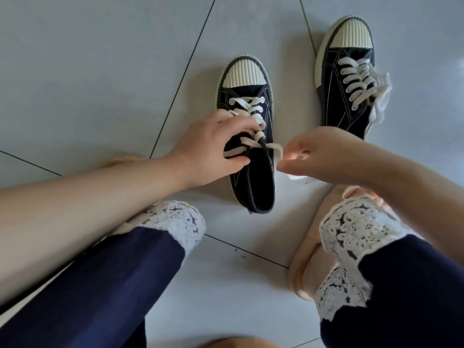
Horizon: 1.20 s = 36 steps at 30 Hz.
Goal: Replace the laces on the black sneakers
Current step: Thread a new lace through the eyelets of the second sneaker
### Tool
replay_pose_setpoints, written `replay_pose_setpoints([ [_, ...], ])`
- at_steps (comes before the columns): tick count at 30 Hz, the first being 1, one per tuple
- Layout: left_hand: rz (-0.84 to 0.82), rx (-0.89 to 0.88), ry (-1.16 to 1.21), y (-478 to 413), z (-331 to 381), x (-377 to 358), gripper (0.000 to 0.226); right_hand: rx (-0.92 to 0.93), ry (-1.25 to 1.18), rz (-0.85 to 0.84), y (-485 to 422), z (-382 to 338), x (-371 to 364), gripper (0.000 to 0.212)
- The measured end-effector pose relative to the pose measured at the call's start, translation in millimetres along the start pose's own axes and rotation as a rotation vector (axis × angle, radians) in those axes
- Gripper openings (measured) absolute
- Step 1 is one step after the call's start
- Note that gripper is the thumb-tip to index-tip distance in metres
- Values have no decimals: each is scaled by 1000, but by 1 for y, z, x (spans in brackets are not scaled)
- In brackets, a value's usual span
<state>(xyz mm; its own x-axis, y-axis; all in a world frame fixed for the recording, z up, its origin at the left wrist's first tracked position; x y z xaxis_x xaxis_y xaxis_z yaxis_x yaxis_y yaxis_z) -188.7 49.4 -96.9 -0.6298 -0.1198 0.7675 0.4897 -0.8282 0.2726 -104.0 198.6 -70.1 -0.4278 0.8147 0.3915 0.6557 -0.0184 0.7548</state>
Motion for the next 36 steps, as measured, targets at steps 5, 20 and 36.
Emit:
replay_pose_setpoints([
  [5,192,159,141,6,-20,17,25,39,-140,286,-18,9,10,15],
  [20,111,295,196,-36,-37,7,15,156,-301,485,-57,-6,13,9],
  [36,26,58,-295,-44,-13,17,16,275,320,474,-59,-24,8,22],
])
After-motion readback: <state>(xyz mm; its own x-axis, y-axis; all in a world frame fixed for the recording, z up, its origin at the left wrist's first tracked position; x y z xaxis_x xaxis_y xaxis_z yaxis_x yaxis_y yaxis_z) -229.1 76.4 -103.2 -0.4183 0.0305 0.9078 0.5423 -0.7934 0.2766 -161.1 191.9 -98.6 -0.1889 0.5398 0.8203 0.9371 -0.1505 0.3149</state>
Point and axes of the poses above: each hand's wrist, its own y-axis away from the middle knuckle, its own x-axis out of the back of the hand, z = x × y, the point moved 4 cm from there along -y, towards the middle knuckle, and after that the axes turned 12 degrees about -y, right-handed, at the moved point
